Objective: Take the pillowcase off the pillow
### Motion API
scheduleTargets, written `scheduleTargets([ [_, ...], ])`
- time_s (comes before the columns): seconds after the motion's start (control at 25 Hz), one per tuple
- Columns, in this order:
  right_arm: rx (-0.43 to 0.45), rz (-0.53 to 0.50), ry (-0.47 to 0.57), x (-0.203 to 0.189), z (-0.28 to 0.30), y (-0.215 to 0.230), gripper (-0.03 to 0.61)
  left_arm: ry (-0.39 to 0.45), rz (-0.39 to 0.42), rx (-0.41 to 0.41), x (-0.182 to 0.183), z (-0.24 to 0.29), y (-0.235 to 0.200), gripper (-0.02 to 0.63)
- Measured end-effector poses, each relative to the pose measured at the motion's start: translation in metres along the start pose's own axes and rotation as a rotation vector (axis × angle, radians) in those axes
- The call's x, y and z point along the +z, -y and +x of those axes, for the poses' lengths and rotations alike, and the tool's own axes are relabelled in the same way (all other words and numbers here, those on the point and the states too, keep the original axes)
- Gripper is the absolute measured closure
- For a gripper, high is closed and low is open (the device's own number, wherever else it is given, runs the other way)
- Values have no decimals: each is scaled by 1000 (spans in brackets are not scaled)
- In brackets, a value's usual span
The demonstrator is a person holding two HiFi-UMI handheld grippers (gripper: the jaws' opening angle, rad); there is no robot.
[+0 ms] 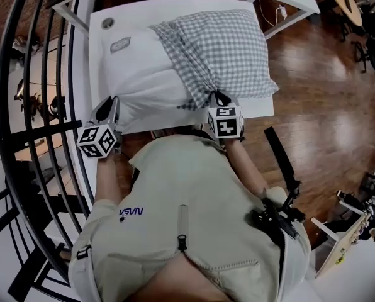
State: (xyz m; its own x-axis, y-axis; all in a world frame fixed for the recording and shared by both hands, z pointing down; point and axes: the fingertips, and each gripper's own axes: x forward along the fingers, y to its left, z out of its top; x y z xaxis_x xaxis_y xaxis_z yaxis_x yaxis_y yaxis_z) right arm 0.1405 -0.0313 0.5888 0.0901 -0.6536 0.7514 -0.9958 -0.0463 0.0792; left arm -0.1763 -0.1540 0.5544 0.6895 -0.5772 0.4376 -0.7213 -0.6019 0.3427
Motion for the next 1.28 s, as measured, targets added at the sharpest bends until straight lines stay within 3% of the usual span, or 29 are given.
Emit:
scheduleTargets([
  [0.08,39,3,-16,-1,-2,-2,550,38,46,-24,19,-14,10,543],
  [0.24,154,27,-19,1,-20,-5,428,153,123,-80,80,-36,31,501],
  [0.32,246,31,28,13,-38,-14,425,182,168,-103,104,-27,40,440],
  [0.44,420,-11,179,54,-70,-35,425,191,207,-147,125,8,56,363],
  [0.56,454,-93,314,105,-85,-40,425,129,256,-180,131,60,73,287],
  [0.76,411,-126,439,182,-70,-31,425,-105,340,-54,113,149,53,247],
  [0.84,413,-136,452,206,-58,-31,425,-222,329,-58,88,165,54,272],
  [0.92,404,-143,449,227,-44,-32,425,-276,316,-100,67,167,68,353],
  [1.12,306,-246,357,260,14,-45,425,-220,370,-161,44,146,101,522],
  [1.28,185,-456,170,249,67,-59,419,-152,443,-169,40,119,120,558],
])
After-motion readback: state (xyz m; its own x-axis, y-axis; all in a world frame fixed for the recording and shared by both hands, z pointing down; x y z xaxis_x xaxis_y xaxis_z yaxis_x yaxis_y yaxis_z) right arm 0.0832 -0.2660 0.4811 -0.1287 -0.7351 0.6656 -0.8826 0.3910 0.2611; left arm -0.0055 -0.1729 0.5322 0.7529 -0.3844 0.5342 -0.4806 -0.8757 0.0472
